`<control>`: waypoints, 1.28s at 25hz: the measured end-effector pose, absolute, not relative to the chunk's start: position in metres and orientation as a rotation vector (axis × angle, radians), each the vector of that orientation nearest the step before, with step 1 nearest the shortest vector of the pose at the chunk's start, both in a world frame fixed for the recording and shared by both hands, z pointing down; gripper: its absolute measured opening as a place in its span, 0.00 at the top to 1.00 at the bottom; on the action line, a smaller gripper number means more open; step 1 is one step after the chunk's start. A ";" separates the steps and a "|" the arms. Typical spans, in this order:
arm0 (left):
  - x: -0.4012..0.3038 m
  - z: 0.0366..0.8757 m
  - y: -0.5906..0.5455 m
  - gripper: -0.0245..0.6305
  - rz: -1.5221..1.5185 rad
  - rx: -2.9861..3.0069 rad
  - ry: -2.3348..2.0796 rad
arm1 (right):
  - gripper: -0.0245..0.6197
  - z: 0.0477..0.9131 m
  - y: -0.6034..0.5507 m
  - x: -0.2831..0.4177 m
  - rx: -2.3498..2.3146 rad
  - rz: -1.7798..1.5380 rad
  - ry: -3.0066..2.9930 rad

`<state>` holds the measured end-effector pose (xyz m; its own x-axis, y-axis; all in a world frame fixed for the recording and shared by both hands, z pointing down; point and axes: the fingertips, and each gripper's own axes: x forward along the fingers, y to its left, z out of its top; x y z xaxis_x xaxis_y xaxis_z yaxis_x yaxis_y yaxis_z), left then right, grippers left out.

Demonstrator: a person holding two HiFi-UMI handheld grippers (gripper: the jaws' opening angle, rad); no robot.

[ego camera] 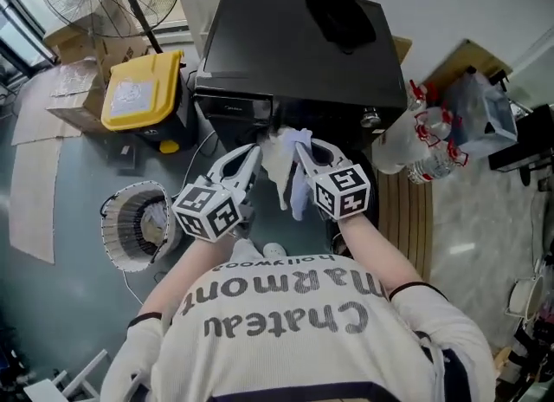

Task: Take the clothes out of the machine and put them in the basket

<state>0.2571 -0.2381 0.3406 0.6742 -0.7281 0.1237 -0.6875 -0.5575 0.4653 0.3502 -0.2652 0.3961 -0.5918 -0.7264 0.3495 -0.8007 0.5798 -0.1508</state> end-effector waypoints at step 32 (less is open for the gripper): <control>0.187 0.220 -0.194 0.95 -0.289 2.465 -1.459 | 0.90 0.120 -0.228 0.301 1.112 -0.013 -3.206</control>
